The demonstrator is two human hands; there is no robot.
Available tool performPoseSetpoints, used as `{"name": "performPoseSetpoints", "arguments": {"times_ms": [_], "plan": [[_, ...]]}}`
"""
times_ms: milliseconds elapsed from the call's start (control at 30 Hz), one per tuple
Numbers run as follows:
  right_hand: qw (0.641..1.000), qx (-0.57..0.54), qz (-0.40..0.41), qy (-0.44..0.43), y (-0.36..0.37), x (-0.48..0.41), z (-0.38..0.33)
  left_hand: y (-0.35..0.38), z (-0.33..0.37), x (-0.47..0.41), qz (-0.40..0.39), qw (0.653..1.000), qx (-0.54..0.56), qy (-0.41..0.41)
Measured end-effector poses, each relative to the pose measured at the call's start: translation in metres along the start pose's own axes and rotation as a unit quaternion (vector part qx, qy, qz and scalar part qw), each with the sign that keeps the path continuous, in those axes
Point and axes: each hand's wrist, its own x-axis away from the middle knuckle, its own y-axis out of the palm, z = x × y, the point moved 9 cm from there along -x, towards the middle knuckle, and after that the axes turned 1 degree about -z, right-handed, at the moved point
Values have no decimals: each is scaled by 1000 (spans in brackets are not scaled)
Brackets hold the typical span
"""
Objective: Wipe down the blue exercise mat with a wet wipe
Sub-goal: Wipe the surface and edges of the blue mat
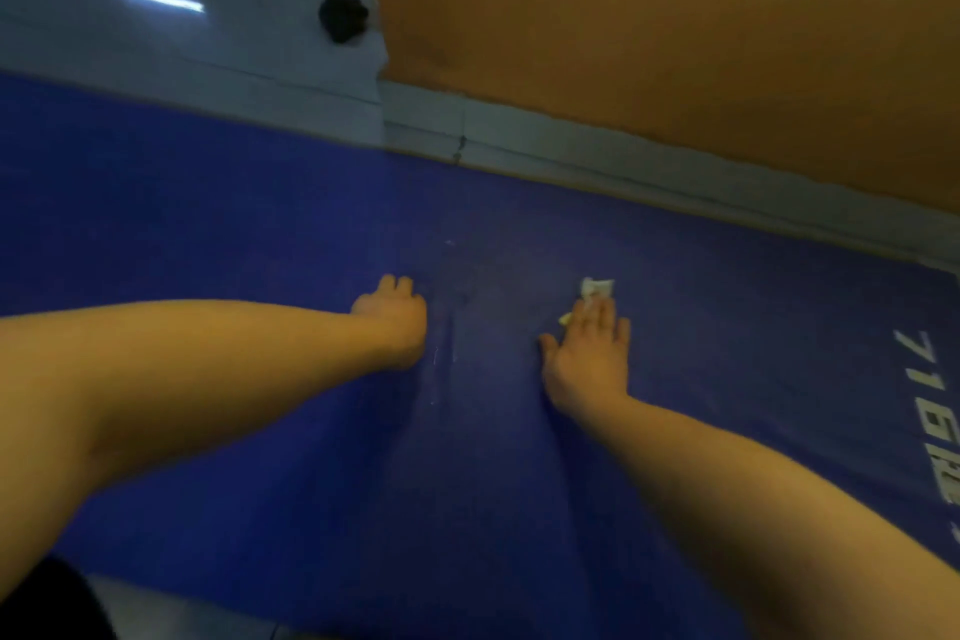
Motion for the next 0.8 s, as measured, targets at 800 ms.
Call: {"name": "performPoseSetpoints", "arguments": {"times_ms": [800], "plan": [[969, -7, -34, -243, 37, 109, -116, 63, -39, 67, -89, 995, -24, 46]]}}
